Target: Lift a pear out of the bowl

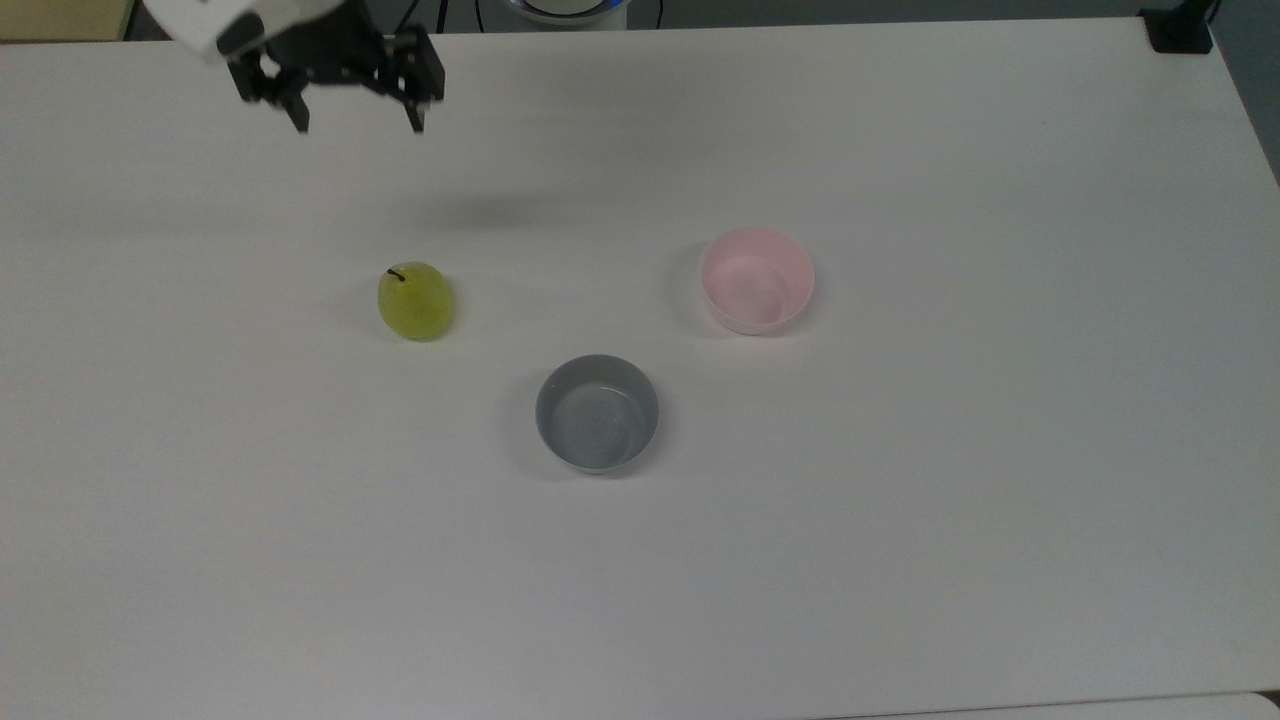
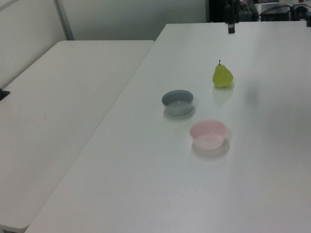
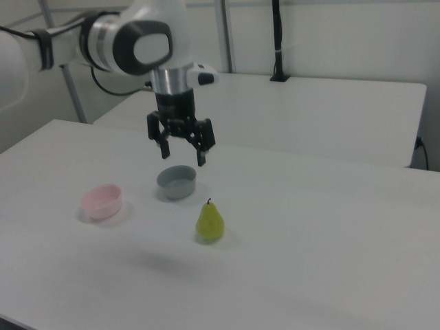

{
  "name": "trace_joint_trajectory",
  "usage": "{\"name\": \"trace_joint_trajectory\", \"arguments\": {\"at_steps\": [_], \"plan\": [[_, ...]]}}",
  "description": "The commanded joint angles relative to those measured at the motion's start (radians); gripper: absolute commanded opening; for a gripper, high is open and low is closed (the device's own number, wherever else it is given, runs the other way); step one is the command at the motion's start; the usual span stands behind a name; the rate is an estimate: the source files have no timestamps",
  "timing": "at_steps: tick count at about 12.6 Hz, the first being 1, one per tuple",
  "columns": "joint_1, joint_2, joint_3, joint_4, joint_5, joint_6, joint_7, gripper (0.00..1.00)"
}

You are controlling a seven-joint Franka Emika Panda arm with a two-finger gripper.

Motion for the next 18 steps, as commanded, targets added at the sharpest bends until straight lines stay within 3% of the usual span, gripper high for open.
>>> {"name": "trace_joint_trajectory", "arguments": {"at_steps": [1,3,5,7,11,18], "plan": [[0.034,-0.091,0.0,0.041,0.01,-0.139,0.067,1.0],[0.078,-0.114,-0.001,0.039,0.01,-0.162,0.195,1.0],[0.1,-0.143,-0.001,0.03,0.013,-0.16,0.219,1.0],[0.129,-0.155,-0.009,0.014,0.013,-0.148,0.194,1.0],[0.095,-0.162,0.002,-0.033,0.019,-0.025,-0.022,1.0],[0.077,-0.157,0.011,-0.028,0.056,-0.021,-0.02,1.0]]}}
